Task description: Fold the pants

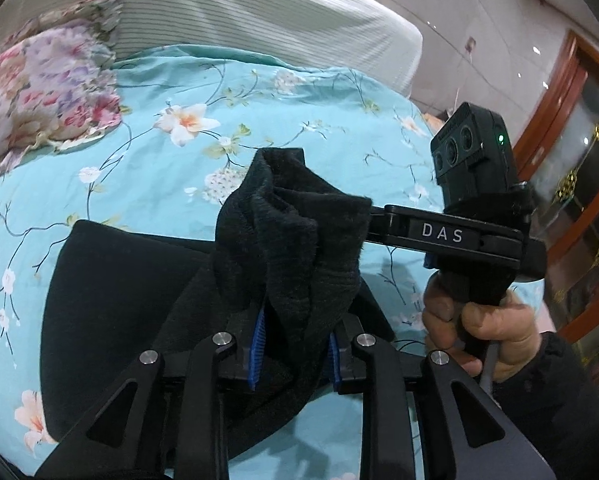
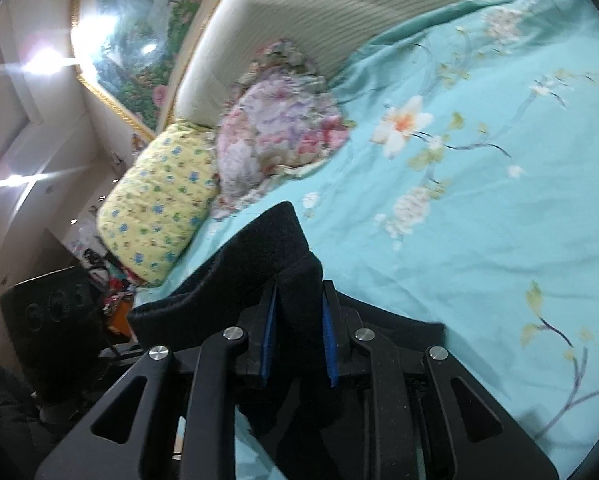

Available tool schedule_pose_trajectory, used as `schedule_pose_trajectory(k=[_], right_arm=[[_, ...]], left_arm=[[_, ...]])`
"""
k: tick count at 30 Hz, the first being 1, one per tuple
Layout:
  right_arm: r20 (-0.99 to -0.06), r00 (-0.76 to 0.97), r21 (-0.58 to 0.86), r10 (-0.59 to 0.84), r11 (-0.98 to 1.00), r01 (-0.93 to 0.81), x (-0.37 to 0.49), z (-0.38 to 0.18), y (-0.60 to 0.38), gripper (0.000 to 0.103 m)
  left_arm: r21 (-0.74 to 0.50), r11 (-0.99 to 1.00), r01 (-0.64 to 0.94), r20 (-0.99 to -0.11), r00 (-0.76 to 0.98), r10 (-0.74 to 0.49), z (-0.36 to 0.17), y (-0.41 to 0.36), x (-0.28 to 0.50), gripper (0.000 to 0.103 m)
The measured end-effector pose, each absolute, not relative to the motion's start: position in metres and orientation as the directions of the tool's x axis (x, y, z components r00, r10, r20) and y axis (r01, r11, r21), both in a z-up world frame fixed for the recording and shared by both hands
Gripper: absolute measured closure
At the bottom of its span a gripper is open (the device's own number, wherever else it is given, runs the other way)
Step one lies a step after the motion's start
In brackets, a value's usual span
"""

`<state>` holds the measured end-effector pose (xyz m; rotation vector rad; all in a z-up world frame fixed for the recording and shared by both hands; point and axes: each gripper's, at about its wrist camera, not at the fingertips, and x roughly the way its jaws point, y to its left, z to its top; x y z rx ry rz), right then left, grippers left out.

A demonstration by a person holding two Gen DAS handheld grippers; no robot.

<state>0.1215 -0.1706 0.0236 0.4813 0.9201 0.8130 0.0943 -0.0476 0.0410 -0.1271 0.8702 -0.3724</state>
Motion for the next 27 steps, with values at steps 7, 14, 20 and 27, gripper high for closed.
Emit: schedule_pose_trajectory(k=[7, 14, 20, 27], right_arm=[[-0.552, 0.422, 0.651, 0.719, 0.688, -0.322, 0.112, 0.023, -0.196, 0.077], [-0.559, 0.484, 0.651, 0.673, 0.718, -0.245, 0.092, 0.025, -0.217, 0.05], [-0.578, 0.502, 0.636, 0.643, 0.741, -0.216, 0.08, 0.027, -0.217, 0.049], [-0.613, 0.535, 0.597, 0.581, 0.785, -0.168, 0.07, 0.031, -0.222, 0.043]], left_arm=[[-0.213, 0.921, 0.326, -0.716, 0.589, -0.375, 0.033, -0.065, 0.093, 0.052], [-0.242, 0.901, 0.361, -0.708, 0.569, -0.418, 0.035, -0.07, 0.085, 0.042], [-0.283, 0.888, 0.363, -0.705, 0.549, -0.449, 0.037, -0.068, 0.084, 0.036], [-0.315, 0.877, 0.363, -0.689, 0.548, -0.474, 0.045, -0.06, 0.077, 0.03]])
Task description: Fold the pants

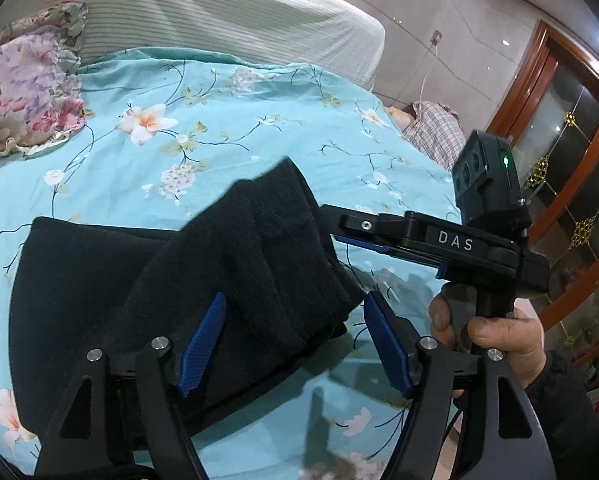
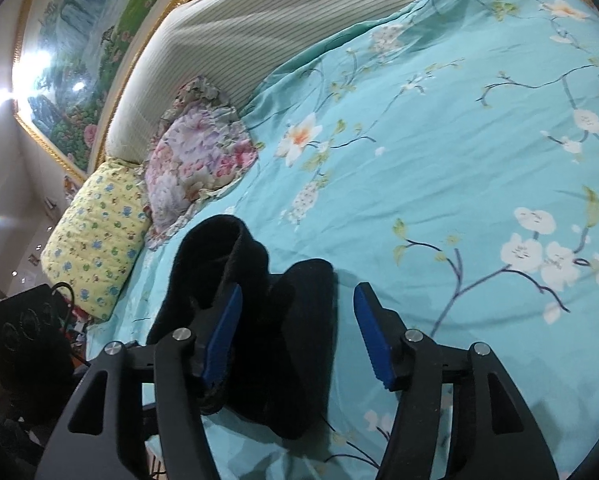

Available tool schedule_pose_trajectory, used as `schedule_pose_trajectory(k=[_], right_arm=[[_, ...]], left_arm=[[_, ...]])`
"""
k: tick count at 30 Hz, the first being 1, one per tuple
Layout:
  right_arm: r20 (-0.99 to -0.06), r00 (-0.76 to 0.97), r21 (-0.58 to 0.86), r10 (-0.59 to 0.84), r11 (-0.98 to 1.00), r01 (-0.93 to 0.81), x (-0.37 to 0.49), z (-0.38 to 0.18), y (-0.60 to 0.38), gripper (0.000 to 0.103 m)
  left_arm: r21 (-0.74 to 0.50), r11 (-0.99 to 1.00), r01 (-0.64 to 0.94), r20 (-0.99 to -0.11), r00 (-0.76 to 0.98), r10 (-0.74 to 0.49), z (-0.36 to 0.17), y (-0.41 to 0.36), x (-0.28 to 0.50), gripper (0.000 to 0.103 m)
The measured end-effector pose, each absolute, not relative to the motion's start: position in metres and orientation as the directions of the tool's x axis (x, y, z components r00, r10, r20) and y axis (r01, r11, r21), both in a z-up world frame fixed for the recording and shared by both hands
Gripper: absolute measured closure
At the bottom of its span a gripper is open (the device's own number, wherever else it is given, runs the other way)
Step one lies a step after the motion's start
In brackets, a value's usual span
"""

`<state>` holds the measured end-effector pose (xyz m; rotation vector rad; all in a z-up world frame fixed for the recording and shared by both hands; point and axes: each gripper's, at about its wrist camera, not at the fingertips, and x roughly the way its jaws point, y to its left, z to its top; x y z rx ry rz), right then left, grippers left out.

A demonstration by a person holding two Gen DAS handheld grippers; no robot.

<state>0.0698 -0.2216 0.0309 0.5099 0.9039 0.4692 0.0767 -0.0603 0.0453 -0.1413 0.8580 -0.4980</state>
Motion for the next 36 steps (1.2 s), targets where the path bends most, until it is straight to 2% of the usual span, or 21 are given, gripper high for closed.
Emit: schedule_pose_trajectory(k=[2, 6, 10, 20, 28, 36], right_arm=[[-0.619, 0.551, 0.591, 0.559, 0.794, -0.142, 0.066, 0.033, -0.226, 0.041], [-0.6, 0.594, 0.606, 0.537, 0.789, -0.101, 0.054, 0.039, -0.237, 0.028], [-0.567, 0.63, 0.631, 0.531, 0.771, -0.082, 0.037, 0.048, -0.24, 0.022], [-0.544, 0.637, 0.644, 0.546, 0.759, -0.1, 0.009, 0.05, -0.211, 0.018], [-0.572, 0.612, 0.63, 0.547, 0.77, -0.099, 0.009, 0.045, -0.195, 0.018], [-0.607, 0.583, 0.614, 0.539, 0.785, -0.087, 0.016, 0.034, -0.184, 0.018]], left_arm=[[-0.321, 0.877, 0.357, -0.686, 0.552, -0.475, 0.048, -0.056, 0.075, 0.029], [-0.344, 0.883, 0.319, -0.677, 0.568, -0.469, 0.055, -0.04, 0.07, 0.028], [-0.359, 0.896, 0.263, -0.671, 0.594, -0.443, 0.06, -0.018, 0.066, 0.024], [-0.399, 0.909, 0.117, -0.681, 0.626, -0.38, 0.054, 0.04, 0.061, 0.024], [-0.422, 0.906, 0.009, -0.686, 0.65, -0.327, 0.046, 0.087, 0.059, 0.024], [-0.459, 0.888, -0.044, -0.703, 0.63, -0.331, 0.032, 0.112, 0.067, 0.023]])
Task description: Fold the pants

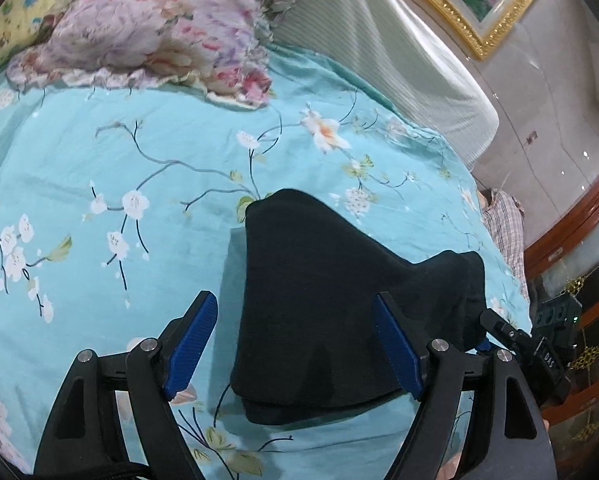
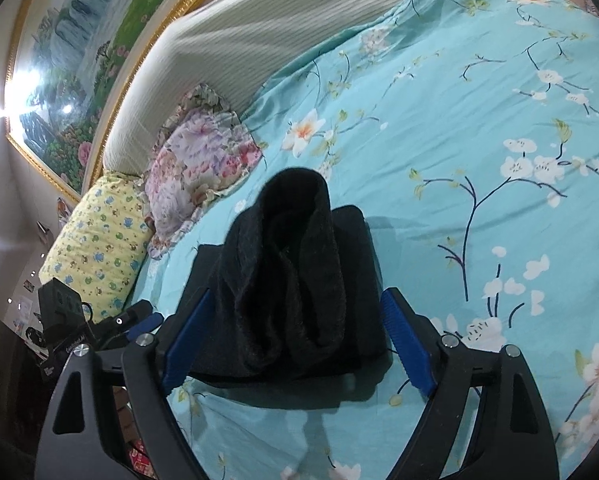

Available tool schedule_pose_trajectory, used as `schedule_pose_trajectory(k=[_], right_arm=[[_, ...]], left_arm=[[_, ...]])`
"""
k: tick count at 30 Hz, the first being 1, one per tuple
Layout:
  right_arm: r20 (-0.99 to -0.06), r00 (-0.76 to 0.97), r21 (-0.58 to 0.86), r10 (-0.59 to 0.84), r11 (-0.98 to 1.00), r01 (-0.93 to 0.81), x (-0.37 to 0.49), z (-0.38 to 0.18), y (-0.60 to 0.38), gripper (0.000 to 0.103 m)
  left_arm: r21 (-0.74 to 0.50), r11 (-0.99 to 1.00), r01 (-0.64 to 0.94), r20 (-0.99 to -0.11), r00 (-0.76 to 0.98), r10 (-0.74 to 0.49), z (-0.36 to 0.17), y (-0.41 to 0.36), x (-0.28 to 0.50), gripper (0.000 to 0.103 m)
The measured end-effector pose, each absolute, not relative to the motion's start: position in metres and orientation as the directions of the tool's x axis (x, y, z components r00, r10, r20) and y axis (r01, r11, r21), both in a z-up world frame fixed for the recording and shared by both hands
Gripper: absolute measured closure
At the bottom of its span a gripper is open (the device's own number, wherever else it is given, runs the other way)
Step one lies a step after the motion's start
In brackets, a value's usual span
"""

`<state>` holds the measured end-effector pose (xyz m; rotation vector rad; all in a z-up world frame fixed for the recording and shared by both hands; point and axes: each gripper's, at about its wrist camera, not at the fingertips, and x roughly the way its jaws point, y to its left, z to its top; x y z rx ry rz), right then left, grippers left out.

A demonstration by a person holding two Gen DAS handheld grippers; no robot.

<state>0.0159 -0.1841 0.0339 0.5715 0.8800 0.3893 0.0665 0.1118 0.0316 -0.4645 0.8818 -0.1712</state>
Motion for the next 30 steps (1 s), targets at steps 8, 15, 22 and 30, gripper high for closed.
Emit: schedule_pose_trajectory(k=[8, 15, 22, 30], right_arm=[[-0.639, 0.551, 0.611, 0.536, 0.79, -0.06, 0.023, 0.016, -0.188, 0.018], [-0.63, 0.515, 0.641, 0.582, 0.764, -0.079, 0.029, 0.005, -0.188, 0.022], [-0.592, 0.5, 0.691, 0.632, 0.717, -0.087, 0.032, -0.006, -0.187, 0.044], [-0.579, 0.505, 0.691, 0.64, 0.714, -0.112, 0.027, 0.008, -0.18, 0.058]], left_arm=[[-0.448, 0.892, -0.057, -0.756, 0.557, -0.344, 0.004, 0.103, 0.085, 0.022], [-0.435, 0.896, -0.085, -0.795, 0.503, -0.338, -0.022, 0.099, 0.099, 0.024], [-0.459, 0.887, -0.051, -0.78, 0.5, -0.376, -0.022, 0.091, 0.103, 0.057], [-0.478, 0.878, -0.024, -0.758, 0.517, -0.398, -0.008, 0.093, 0.099, 0.071]])
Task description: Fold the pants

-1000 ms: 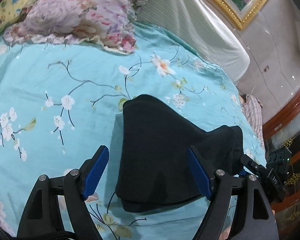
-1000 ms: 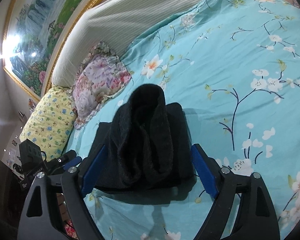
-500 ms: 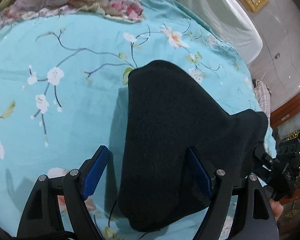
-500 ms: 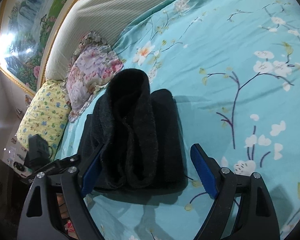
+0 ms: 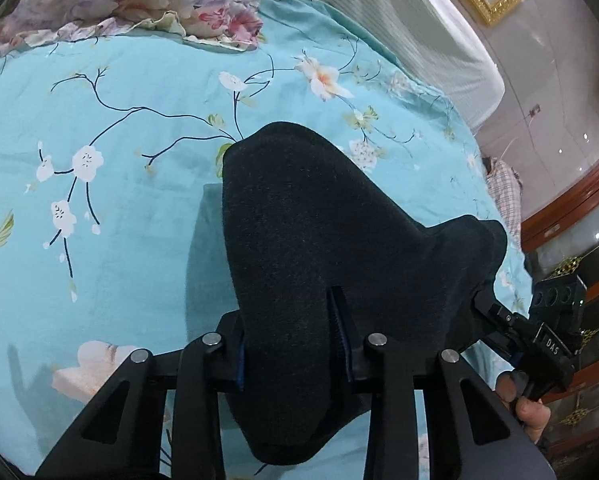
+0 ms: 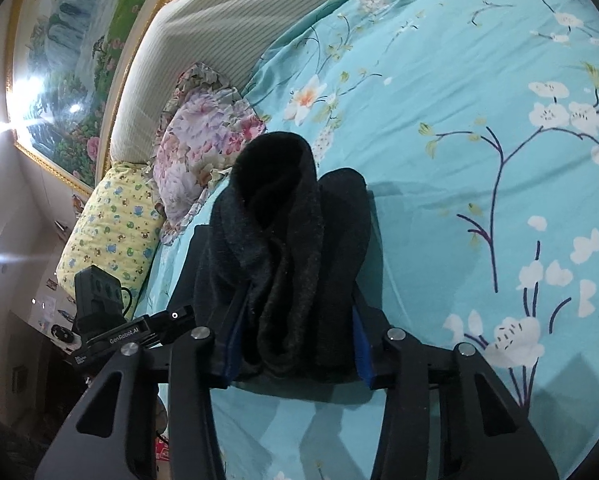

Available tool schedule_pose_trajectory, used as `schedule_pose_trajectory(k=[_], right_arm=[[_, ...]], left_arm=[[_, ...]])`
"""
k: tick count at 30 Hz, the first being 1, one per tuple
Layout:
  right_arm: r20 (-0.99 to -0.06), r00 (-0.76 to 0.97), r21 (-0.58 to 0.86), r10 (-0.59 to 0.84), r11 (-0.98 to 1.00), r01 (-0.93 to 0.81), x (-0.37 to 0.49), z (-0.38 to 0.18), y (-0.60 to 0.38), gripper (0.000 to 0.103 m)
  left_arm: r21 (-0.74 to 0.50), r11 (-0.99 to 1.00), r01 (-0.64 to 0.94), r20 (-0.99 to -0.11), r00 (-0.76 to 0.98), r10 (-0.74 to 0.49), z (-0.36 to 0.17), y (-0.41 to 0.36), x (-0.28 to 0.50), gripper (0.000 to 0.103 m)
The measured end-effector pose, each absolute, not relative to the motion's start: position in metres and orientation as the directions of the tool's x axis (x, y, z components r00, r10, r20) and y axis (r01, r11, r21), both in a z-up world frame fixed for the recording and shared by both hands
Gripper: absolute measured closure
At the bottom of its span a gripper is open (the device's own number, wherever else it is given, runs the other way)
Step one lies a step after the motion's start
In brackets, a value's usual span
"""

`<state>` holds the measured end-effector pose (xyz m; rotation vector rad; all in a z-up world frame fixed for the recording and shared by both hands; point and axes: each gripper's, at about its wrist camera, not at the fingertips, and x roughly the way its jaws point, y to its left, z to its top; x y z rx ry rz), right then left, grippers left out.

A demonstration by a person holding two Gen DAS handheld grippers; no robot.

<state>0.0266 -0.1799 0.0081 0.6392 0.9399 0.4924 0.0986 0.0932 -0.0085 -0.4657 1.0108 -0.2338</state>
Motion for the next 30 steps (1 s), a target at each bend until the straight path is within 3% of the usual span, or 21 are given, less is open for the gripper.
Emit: schedule_pose_trajectory(k=[12, 30], right_arm=[[-0.569, 0.504, 0.655, 0.65, 0.729, -0.199, 0.026, 0.04, -0.153, 0.062], [-0.511, 0.388, 0.663, 0.767, 0.639, -0.39, 0.083, 0.053, -0.042, 0.062]], left_arm=[[-0.492, 0.87, -0.03, -0.719, 0.578, -0.387, 0.019, 0.113, 0.074, 0.074], [-0.445, 0.876, -0.186, -0.683, 0.703, -0.198, 0.055, 0.22, 0.043, 0.074]])
